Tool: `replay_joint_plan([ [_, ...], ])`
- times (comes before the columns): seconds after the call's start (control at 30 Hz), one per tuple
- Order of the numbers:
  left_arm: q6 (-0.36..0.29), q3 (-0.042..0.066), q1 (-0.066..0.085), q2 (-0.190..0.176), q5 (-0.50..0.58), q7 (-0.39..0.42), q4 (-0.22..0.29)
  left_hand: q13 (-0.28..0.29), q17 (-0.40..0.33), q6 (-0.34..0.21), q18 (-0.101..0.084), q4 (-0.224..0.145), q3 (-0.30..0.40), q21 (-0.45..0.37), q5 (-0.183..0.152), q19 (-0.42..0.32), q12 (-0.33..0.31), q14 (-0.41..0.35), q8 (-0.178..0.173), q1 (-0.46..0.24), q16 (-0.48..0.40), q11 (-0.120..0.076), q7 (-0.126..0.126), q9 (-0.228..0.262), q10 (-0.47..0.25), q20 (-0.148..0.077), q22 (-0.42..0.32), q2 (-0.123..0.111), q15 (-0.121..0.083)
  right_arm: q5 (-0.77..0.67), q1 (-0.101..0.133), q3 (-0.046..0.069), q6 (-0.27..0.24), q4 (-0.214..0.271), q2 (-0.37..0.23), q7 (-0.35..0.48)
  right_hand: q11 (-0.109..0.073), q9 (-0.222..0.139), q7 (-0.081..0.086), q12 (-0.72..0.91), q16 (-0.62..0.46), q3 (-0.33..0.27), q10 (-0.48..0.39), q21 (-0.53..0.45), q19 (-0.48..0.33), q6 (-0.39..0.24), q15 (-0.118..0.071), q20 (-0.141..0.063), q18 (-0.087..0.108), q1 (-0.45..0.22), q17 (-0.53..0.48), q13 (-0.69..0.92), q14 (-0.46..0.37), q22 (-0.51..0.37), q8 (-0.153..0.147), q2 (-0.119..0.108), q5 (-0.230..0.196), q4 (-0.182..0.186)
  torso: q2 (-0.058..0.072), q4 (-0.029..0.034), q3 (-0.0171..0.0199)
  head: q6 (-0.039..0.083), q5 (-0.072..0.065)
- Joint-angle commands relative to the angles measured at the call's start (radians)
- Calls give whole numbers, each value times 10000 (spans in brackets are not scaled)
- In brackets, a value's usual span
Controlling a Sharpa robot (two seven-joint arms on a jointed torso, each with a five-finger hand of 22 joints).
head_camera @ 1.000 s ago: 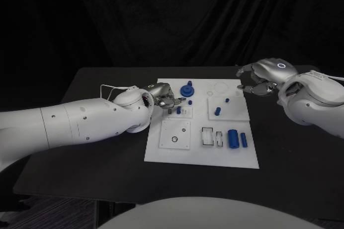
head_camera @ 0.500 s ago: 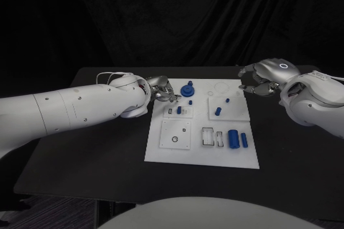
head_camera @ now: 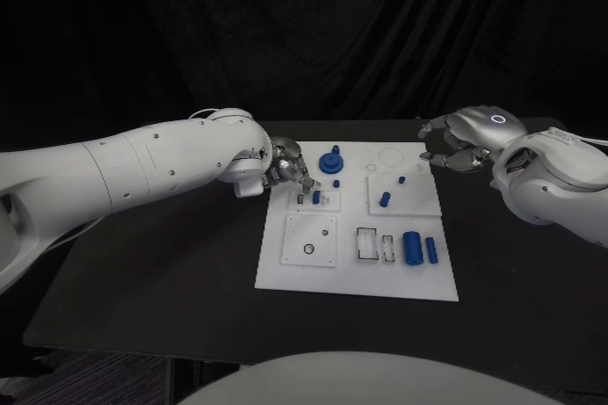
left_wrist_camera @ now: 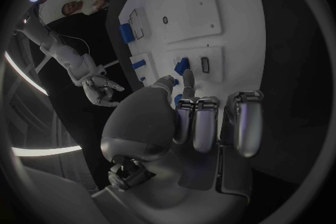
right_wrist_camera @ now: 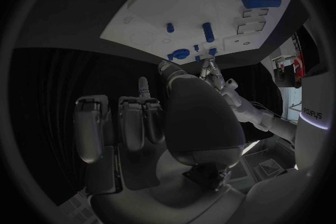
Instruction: Assemble the parts on the task board
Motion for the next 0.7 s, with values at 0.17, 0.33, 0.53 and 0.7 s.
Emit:
replay_joint_plan([
  [0.17, 1508, 14, 51, 403, 831, -1050, -414, 2610, 2627, 275, -1, 55, 36, -34, 44, 250, 34, 1038, -216, 173, 26, 98, -4, -389, 1044, 86, 1748, 41, 72, 27, -20, 7, -160, -51, 28, -112, -88, -11, 22, -3, 29, 33, 1003, -44, 965, 70, -72, -56, -55, 19, 2634, 2600, 1037, 2596, -11, 102, -8, -13, -20, 0, 4, 500, -12],
  [0.33, 1314, 18, 55, 543, 853, -1057, -571, 2610, 2627, 398, -5, 53, 208, -25, 135, 274, 34, 1038, -383, 354, 26, 80, -14, -673, 1044, 72, 1769, 70, 54, 36, -22, 7, -151, -74, 47, -90, -89, -15, 22, -4, 29, 45, 1001, -42, 967, 79, -74, -58, -55, 32, 2634, 2599, 1037, 2597, -15, 109, -8, -25, -8, -5, -7, 1162, 15],
  [0.53, 1031, 15, 49, 599, 860, -939, -673, 2610, 2627, 465, -10, 72, 240, -12, 28, 289, 34, 1038, -420, 296, 26, 85, -8, -759, 1044, 70, 1784, 90, 55, 39, -93, 7, -150, -108, 39, -56, -89, -17, 23, -19, 29, 53, 982, -40, 968, 88, -74, -59, -56, 38, 2634, 2581, 1037, 2597, -16, 114, -8, -32, -7, -17, -14, 1959, 90],
  [0.7, 667, 10, 42, 565, 862, -729, -699, 2610, 2627, 679, -23, 97, 181, 22, -631, 328, 34, 1038, -448, -13, 26, 80, -17, -916, 1044, 67, 1825, 89, 52, 40, -178, 7, -164, -191, 78, -15, -89, -18, 23, -22, 29, 56, 978, -46, 964, 93, -75, -60, -54, 40, 2634, 2577, 1037, 2595, -17, 117, -8, -34, -17, -18, -9, 2249, -1],
])
